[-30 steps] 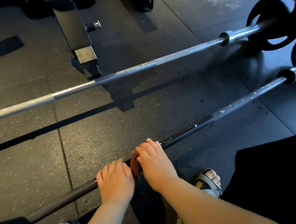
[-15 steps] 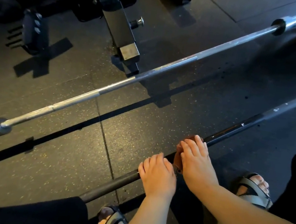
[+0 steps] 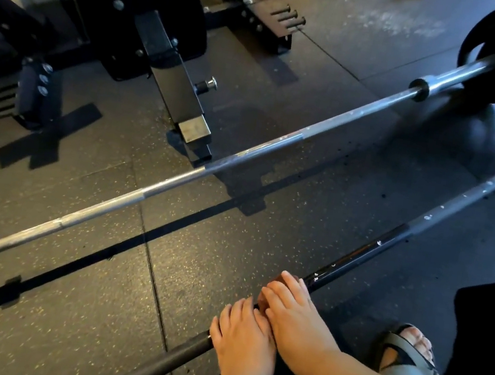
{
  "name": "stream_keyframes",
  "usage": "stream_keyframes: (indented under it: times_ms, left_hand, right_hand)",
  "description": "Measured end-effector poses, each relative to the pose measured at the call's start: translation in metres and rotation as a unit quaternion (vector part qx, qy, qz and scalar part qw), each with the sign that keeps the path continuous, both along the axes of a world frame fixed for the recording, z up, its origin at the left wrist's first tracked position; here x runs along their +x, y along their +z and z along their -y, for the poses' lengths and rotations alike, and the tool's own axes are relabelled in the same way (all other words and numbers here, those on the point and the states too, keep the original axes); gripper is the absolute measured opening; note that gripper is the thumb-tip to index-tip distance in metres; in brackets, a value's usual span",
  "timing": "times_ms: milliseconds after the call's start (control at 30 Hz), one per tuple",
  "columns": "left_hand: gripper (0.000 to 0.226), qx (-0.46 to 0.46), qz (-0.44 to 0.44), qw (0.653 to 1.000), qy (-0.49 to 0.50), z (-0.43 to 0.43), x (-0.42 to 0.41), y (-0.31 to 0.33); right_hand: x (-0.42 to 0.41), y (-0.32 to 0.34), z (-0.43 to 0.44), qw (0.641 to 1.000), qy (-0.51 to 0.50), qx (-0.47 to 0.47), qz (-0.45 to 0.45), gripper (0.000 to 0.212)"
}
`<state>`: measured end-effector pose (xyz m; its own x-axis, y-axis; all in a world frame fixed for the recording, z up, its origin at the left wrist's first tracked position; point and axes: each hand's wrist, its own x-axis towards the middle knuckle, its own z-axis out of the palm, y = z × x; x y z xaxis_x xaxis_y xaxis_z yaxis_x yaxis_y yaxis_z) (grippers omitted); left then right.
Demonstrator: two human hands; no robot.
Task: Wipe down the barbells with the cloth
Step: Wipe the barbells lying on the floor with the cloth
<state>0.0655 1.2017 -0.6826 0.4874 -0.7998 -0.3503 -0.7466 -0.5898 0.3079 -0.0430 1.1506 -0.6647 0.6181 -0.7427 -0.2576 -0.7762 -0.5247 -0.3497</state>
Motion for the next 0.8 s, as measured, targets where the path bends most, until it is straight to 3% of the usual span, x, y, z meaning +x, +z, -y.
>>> stream_keyframes:
  times_ms: [67, 200, 400, 567, 700, 800]
  left_hand:
    - [0.045, -0.003, -0.007, 1.0, 0.002, 0.0, 0.001, 0.0]
    - [0.043, -0.015, -0.008, 1.0, 0.005, 0.002, 0.0, 0.003]
    - [0.045, -0.008, -0.012, 1.0, -0.003, 0.003, 0.004, 0.006]
    - [0.047, 0.004, -0.014, 1.0, -0.003, 0.002, 0.001, 0.007]
    - [0.047, 0.006, -0.013, 1.0, -0.003, 0.004, -0.001, 0.011]
    - [0.048, 0.018, -0.025, 1.0, -0.008, 0.005, 0.0, 0.015]
  right_hand:
    - [-0.008, 0.002, 0.01, 1.0, 0.0, 0.008, 0.023, 0.051]
    - [-0.009, 0.002, 0.012, 0.998, -0.057, -0.009, 0.033, 0.05]
    - [-0.011, -0.001, 0.012, 1.0, -0.007, 0.0, 0.028, 0.05]
    - [-0.017, -0.003, 0.012, 0.991, -0.128, -0.015, 0.025, 0.049]
    - [-0.006, -0.001, 0.001, 0.996, -0.09, 0.019, 0.021, 0.057]
    - [-0.014, -0.002, 0.011, 0.996, -0.073, 0.035, 0.04, 0.05]
